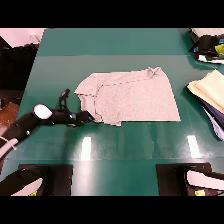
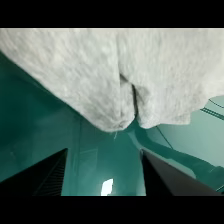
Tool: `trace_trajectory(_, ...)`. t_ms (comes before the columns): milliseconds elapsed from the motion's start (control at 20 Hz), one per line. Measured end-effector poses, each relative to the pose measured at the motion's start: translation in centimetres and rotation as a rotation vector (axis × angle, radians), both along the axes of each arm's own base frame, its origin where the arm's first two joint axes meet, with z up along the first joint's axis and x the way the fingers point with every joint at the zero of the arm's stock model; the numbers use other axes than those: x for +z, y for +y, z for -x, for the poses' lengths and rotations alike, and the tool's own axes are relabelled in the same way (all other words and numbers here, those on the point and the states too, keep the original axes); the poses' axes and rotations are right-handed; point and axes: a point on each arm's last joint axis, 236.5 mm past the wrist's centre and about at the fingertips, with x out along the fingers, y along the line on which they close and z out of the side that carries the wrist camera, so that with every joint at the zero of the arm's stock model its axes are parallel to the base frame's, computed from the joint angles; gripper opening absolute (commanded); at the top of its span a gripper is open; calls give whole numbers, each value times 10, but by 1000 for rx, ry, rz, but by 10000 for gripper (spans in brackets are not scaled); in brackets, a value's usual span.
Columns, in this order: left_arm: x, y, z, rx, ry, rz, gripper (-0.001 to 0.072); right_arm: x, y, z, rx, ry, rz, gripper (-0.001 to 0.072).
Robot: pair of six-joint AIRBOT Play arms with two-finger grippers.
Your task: Fold the shirts.
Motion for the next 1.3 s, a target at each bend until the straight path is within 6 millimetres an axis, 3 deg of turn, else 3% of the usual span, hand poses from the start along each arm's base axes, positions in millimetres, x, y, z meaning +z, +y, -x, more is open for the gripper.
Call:
trace_trajectory(250,-8,-21,-2,106,-58,19,543,1,2,8,9,17,3,374)
trace_trajectory(650,-17,-23,-12,204,-56,30,541,-1,3,14,17,38,3,374)
trace_trajectory(700,-17,-22,-15,215,-63,30,462,-1,3,14,18,39,3,374)
trace_trajectory(750,-17,-22,-17,226,-63,33,267,-1,3,15,18,41,3,374)
trace_trajectory(800,-18,-22,-17,231,-64,34,216,-1,3,15,18,42,3,374)
trace_trajectory(900,-18,-22,-19,240,-64,37,215,-2,3,15,19,44,3,374)
trace_trajectory(950,-17,-22,-20,246,-66,40,80,-2,3,15,19,44,3,374)
trace_trajectory(1000,-18,-22,-20,246,-64,40,22,-2,3,15,19,45,3,374)
trace_trajectory(1200,-10,-24,-21,212,-67,48,21,-4,3,20,23,65,3,372)
trace_trajectory(1300,9,-23,-27,152,-106,50,21,-10,-2,27,22,101,4,309)
